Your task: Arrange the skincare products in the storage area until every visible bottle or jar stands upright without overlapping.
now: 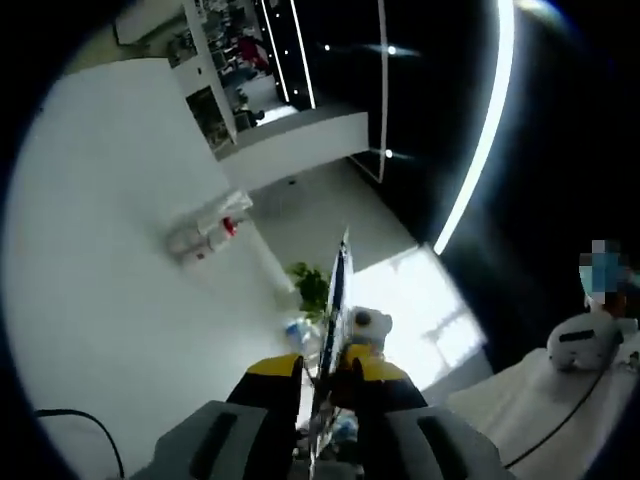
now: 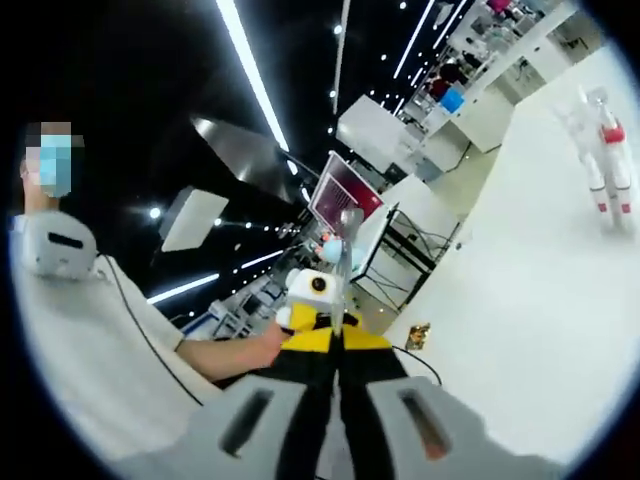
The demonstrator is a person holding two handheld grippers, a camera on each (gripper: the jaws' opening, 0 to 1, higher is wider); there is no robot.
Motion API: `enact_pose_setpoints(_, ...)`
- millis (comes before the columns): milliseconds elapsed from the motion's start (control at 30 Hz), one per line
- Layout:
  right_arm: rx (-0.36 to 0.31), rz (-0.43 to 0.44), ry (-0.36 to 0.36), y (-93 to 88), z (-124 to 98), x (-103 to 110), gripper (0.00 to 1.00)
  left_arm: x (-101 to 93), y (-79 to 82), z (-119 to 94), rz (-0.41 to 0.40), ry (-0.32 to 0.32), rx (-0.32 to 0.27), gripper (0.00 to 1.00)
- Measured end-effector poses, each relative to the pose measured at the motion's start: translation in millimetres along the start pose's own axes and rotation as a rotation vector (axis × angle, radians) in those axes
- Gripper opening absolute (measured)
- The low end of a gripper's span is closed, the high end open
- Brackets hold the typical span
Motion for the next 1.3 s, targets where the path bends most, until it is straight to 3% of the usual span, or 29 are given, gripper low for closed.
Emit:
enact_pose_setpoints(67,-0.002,0.001,-0.002,-1.2,0.9,0.3,0.01,-2.7,-1.4,3.8,-0.008,-0.014,0.009,0.14)
enact_pose_setpoints(167,-0.013,0.015,-0.031,-2.2,-2.5,-3.8,0.01,-2.8,-2.5,6.5,0.049,-0.007,0.01,0.03)
enact_pose_setpoints(267,-0.046,0.033,-0.056,-2.5,-5.1,-3.8,0.02,-2.5,-1.6,9.1,0.041,0.008,0.012,0.02)
enact_pose_setpoints(333,-0.085,0.003,-0.114,-2.2,-6.3,-6.6,0.05,-2.5,-0.6,11.6,0.091,0.032,0.019,0.01)
enact_pose_setpoints(433,-0.117,-0.015,-0.138,-4.9,-10.9,-4.2,0.17,-2.1,3.0,15.6,0.109,0.044,0.007,0.01)
enact_pose_setpoints(533,-0.152,-0.008,-0.144,-8.2,-18.4,-3.5,0.19,0.6,7.1,17.5,0.109,0.048,-0.003,0.01)
enact_pose_setpoints(667,-0.205,-0.025,-0.218,-16.3,-33.7,-7.1,0.27,8.0,13.3,22.0,0.103,0.071,-0.011,0.0)
enact_pose_setpoints(800,-0.249,-0.038,-0.283,-31.0,-47.8,-6.5,0.33,18.6,25.5,25.6,0.093,0.094,-0.043,0.0)
enact_pose_setpoints(1100,-0.304,0.025,-0.412,-73.3,-74.0,-7.1,0.34,53.0,66.2,43.3,0.076,0.169,-0.077,0.01)
enact_pose_setpoints(1300,-0.286,-0.096,-0.6,-95.5,-96.5,-2.4,0.34,84.8,83.4,66.5,0.066,0.238,-0.05,0.01)
Point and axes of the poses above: the point that each gripper's makers call its tool centre point, and the gripper's own axes: z roughly forward along the fingers, x roughly to its left, y roughly out of its top, the point moved 8 cm from there along -z, roughly backward along the fingers, and after that the axes turned 8 degrees about z, right-handed, at the moved point
